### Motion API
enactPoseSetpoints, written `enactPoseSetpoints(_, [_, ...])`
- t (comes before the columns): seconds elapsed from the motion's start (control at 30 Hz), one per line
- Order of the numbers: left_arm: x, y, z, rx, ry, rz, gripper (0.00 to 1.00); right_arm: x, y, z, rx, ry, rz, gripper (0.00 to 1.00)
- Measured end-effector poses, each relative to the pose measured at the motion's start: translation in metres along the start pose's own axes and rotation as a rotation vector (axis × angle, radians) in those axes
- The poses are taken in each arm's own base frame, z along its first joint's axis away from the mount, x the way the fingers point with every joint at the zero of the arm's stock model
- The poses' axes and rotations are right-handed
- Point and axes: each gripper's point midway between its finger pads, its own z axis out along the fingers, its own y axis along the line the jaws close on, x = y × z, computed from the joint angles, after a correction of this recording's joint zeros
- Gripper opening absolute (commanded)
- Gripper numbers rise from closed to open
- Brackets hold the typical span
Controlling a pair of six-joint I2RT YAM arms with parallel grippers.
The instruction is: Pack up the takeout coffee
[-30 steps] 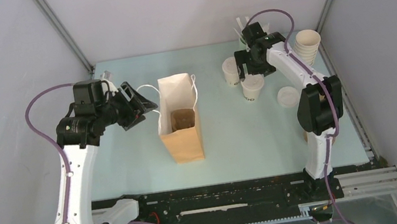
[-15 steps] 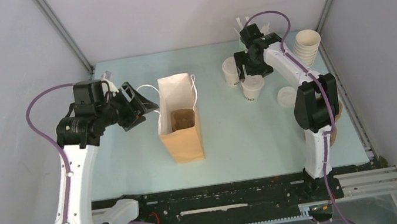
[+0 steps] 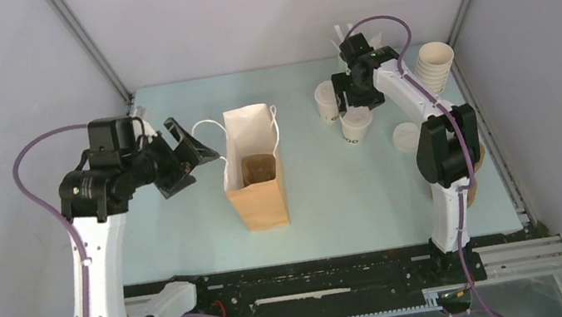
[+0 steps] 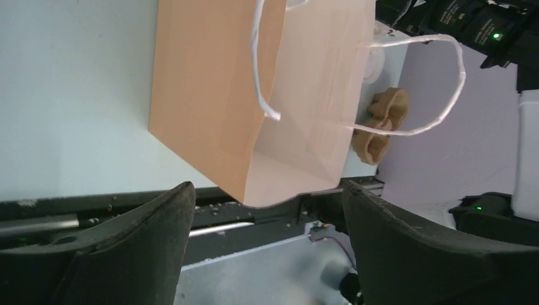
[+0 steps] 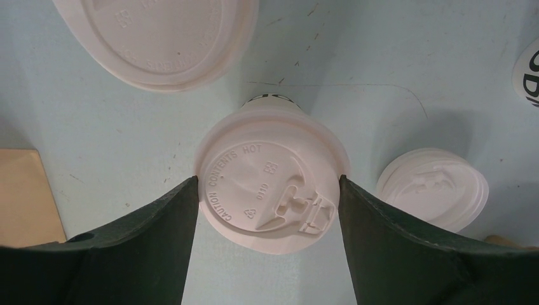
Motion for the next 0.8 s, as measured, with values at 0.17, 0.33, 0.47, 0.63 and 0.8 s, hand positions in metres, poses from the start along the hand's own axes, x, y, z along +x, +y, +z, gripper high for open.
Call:
enactPoseSetpoints(0.17, [0.027,0.006,-0.021,-0.02,0.042,-0.109,0.9,-0.001,0.006,-0.006,-0.029,-0.008,0.0,0.76])
enactPoseSetpoints(0.33, [0.071,0.011,-0.035,-0.041,0.148,-0.248,0.87,0.001,0.015,-0.023,-0.07,-0.036,-0.002,0.75])
enactPoseSetpoints(0.47, [0.087,0.01,-0.035,-0.053,0.169,-0.382,0.85,0.012,0.02,-0.032,-0.094,-0.043,-0.004,0.74])
enactPoseSetpoints(0.63, [0.099,0.006,-0.018,-0.073,0.147,-0.549,0.82,0.026,0.022,-0.038,-0.126,-0.034,0.006,0.73])
enactPoseSetpoints(0.8, [0.089,-0.016,0.018,-0.12,0.073,-0.632,0.79,0.032,0.021,-0.046,-0.159,-0.046,0.023,0.72])
